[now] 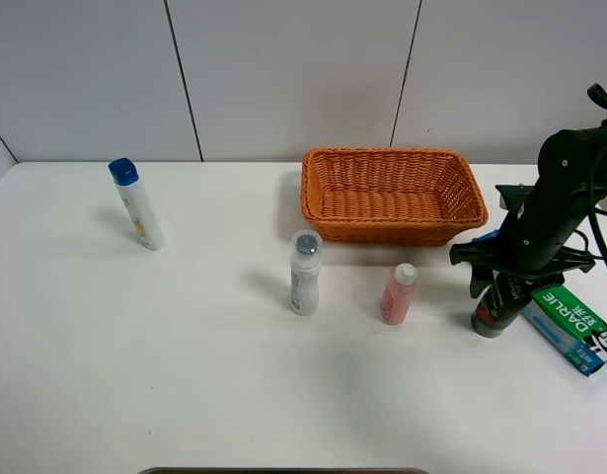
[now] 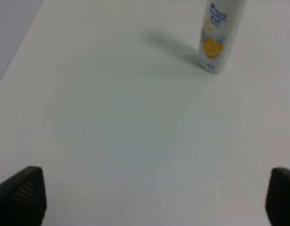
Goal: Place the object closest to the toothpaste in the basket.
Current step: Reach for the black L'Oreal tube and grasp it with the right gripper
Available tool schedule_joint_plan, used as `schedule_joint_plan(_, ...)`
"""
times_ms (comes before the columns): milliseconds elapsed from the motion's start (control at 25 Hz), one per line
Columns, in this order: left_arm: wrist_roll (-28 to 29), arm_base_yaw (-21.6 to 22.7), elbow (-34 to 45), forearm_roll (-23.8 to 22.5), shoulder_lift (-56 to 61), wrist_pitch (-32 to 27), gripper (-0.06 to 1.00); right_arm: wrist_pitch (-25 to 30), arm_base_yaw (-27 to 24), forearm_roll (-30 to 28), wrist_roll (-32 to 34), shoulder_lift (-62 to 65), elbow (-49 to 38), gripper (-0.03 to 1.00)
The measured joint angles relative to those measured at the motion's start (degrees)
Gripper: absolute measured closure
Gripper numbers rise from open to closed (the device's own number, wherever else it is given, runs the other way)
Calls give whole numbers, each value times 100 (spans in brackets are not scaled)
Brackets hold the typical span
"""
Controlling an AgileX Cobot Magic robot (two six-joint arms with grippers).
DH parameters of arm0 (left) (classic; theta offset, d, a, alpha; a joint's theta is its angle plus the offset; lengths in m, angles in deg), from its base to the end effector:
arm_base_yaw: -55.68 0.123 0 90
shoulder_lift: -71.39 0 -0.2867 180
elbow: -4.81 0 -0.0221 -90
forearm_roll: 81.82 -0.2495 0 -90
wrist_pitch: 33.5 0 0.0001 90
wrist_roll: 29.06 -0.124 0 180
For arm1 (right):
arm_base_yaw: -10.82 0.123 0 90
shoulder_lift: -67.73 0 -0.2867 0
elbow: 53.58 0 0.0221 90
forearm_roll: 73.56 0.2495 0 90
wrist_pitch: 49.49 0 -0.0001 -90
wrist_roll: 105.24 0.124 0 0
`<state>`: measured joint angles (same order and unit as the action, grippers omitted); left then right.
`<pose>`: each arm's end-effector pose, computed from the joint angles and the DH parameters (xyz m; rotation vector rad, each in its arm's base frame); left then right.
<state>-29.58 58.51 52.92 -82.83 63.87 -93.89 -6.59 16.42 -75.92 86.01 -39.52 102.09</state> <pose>0.0205 0.0029 0.2651 -0.0417 2.0249 0.0580 0.2971 0.0256 0.1244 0.1061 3.0401 -0.0229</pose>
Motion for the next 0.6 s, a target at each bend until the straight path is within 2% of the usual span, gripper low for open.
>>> schedule_joint_plan(240,0,0,0,0,0,0,0,-77,0,20,0,-1,0,46)
schedule_joint_plan(520,0,0,0,0,0,0,0,47,0,110,-6,-1,-5,67)
schedule_joint_plan(600,0,0,0,0,0,0,0,53,0,110,-6,-1,-5,69)
